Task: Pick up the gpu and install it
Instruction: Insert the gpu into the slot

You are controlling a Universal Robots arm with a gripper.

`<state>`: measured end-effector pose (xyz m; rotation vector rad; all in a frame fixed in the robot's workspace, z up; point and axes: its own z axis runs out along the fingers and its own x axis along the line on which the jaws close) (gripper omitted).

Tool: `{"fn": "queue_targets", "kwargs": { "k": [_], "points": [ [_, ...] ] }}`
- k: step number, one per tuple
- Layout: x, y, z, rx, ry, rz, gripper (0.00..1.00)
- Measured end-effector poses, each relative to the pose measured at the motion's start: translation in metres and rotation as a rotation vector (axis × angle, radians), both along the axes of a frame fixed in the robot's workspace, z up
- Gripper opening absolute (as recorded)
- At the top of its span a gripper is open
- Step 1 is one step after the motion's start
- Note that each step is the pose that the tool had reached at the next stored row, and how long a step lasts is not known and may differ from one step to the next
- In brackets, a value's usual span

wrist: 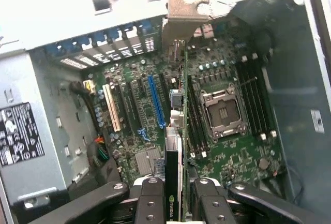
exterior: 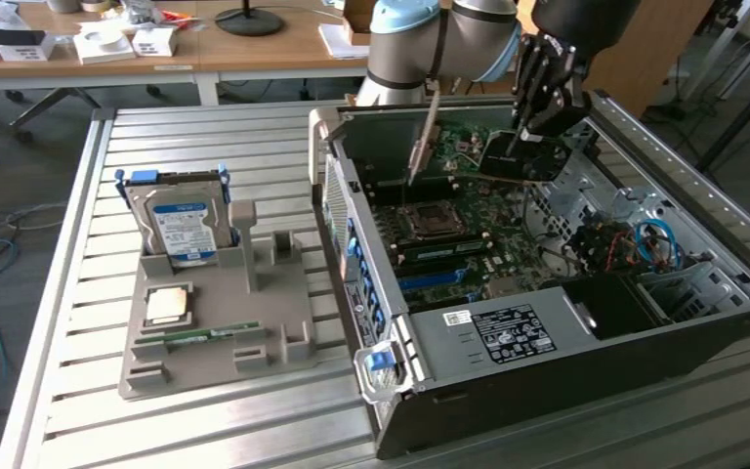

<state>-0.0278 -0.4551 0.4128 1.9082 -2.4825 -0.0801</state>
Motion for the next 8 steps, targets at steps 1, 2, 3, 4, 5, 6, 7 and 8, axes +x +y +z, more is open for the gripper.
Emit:
{"fn": "queue_targets", "kwargs": {
  "k": [1,2,3,4,5,6,7,8],
  "points": [
    [0.0,0.0,-0.0001,0.0,0.0,0.018,0.26],
    [0.0,0.0,-0.0003,0.0,0.0,0.037,0.26],
    [0.0,0.0,-0.0003,-0.0001,0.0,0.054,0.26],
    [0.0,0.0,-0.0004,-0.0001,0.0,0.07,0.26],
    [0.0,0.0,-0.0004,-0.0001,0.0,0.083,0.26],
    [0.0,0.0,-0.0004,-0.0001,0.0,0.09,0.26],
    [0.0,0.0001,-0.0005,0.0,0.0,0.094,0.26],
    [0.0,0.0001,-0.0005,0.0,0.0,0.097,0.26]
  ]
}}
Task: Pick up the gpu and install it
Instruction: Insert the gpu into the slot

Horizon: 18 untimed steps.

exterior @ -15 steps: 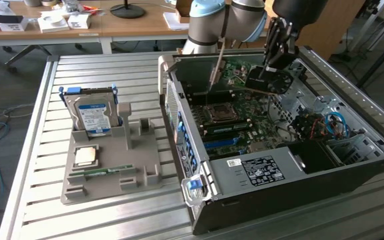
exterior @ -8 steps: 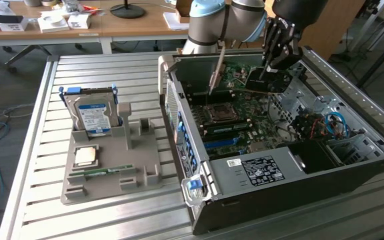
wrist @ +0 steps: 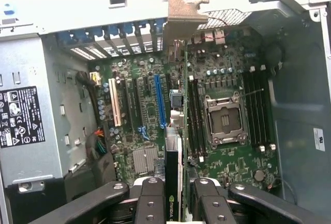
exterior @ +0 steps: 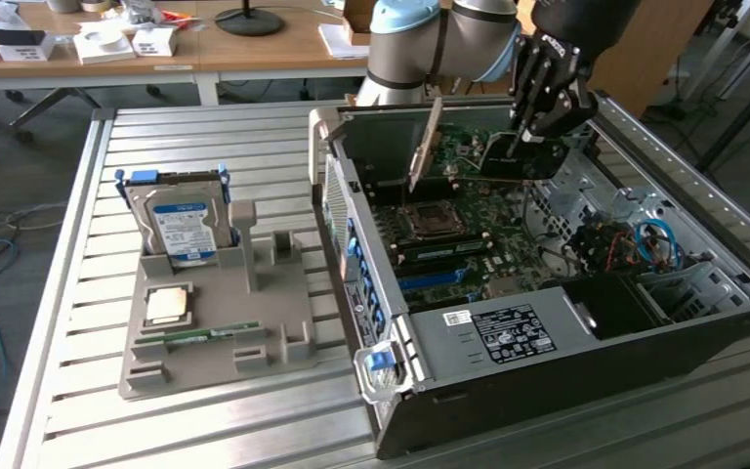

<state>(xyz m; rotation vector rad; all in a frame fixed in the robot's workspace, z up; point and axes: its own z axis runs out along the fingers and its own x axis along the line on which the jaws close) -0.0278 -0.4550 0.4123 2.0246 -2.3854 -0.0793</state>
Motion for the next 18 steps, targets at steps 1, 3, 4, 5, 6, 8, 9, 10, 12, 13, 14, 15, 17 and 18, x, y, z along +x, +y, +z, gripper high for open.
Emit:
{"fn": "queue_targets", "kwargs": {
  "k": [1,3,4,5,6,8,9,10,12,13,14,15,17,18],
  "points": [
    [0.0,0.0,0.0,-0.0001,0.0,0.001,0.26],
    [0.0,0.0,0.0,-0.0001,0.0,0.001,0.26],
    [0.0,0.0,0.0,-0.0001,0.0,0.001,0.26],
    [0.0,0.0,0.0,-0.0001,0.0,0.001,0.26],
    [-0.0002,0.0,0.0,-0.0001,-0.001,0.002,0.26],
    [-0.0002,0.0001,-0.0001,0.0003,-0.0065,0.011,0.26],
    [-0.0002,0.0,-0.0001,0.0002,-0.0098,0.018,0.26],
    [-0.0002,0.0,-0.0001,0.0001,-0.0129,0.025,0.26],
    [-0.0002,0.0,-0.0001,0.0001,-0.017,0.036,0.26],
    [-0.0003,0.0,-0.0002,0.0001,-0.0195,0.042,0.26],
    [-0.0003,0.0,-0.0001,-0.0001,-0.024,0.047,0.26],
    [-0.0003,0.0,-0.0001,-0.0002,-0.0296,0.052,0.26],
    [-0.0004,0.0,-0.0002,-0.0003,-0.0406,0.06,0.26],
    [-0.0007,0.0,-0.0002,-0.0003,-0.0449,0.063,0.26]
  ]
}}
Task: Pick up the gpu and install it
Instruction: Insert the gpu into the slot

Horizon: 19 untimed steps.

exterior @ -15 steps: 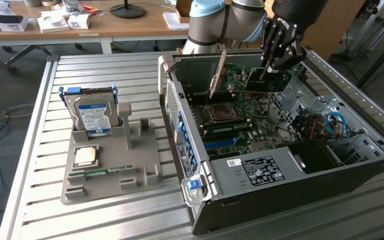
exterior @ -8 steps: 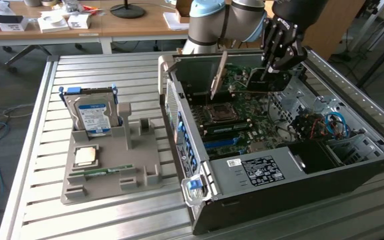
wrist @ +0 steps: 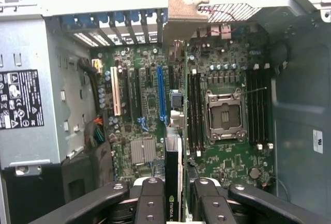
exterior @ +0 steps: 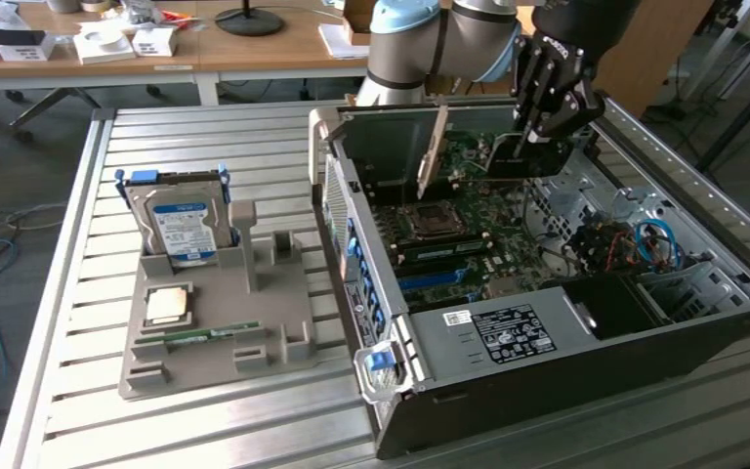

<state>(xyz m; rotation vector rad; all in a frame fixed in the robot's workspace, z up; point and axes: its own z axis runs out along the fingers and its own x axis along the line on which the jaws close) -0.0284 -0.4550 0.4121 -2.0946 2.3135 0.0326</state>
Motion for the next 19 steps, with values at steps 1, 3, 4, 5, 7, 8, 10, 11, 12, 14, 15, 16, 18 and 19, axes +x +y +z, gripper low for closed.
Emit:
{"fn": "queue_targets", "kwargs": {
  "k": [1,3,4,5,7,8,10,11,12,14,15,16,18,19],
  "points": [
    [-0.0002,0.0,0.0,0.0,-0.0017,0.002,0.26],
    [-0.0003,0.0,0.0,0.0001,-0.0018,0.002,0.26],
    [-0.0005,0.0,-0.0001,-0.0001,-0.0027,0.003,0.26],
    [-0.0005,0.0,-0.0004,-0.0002,-0.0043,0.007,0.26],
    [-0.0007,0.0,-0.0012,0.0001,-0.0064,0.02,0.26],
    [-0.0009,0.0,-0.0018,0.0001,-0.0068,0.026,0.26],
    [-0.0014,0.0,-0.0034,0.0002,-0.007,0.037,0.26],
    [-0.0016,0.0,-0.0045,0.0002,-0.007,0.041,0.26],
    [-0.0017,0.0,-0.0055,0.0001,-0.007,0.044,0.26],
    [-0.0018,0.0,-0.0073,0.0002,-0.007,0.052,0.26],
    [-0.0019,0.0,-0.008,0.0002,-0.007,0.054,0.26],
    [-0.0019,0.0,-0.0082,0.0001,-0.0069,0.056,0.26],
    [-0.002,0.0,-0.0082,0.0001,-0.0069,0.056,0.26],
    [-0.002,0.0,-0.0082,0.0001,-0.0069,0.056,0.26]
  ]
}}
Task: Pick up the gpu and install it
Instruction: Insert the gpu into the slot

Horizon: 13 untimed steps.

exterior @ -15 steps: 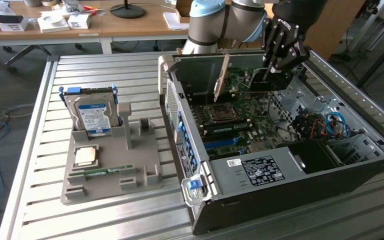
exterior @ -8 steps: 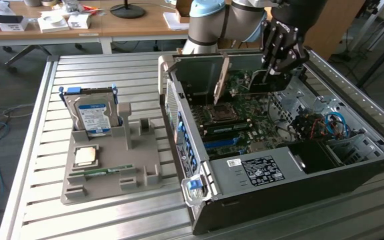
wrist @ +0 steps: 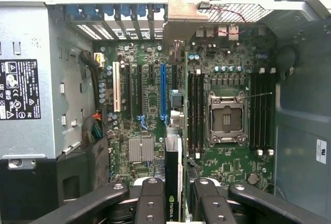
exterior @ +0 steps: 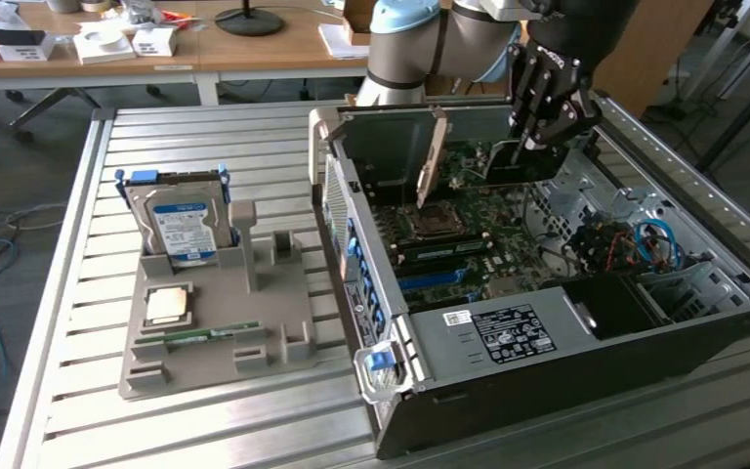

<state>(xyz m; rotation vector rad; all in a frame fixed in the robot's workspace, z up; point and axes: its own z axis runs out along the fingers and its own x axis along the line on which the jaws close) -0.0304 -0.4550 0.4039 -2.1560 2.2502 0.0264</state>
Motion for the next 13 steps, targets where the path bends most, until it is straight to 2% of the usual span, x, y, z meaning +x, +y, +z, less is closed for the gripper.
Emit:
{"fn": "queue_targets", "kwargs": {
  "k": [4,13],
  "points": [
    [0.0,0.0,-0.0023,0.0008,-0.0002,0.001,0.26],
    [-0.001,0.0,-0.0178,0.0008,-0.0003,0.004,0.26]
  ]
}}
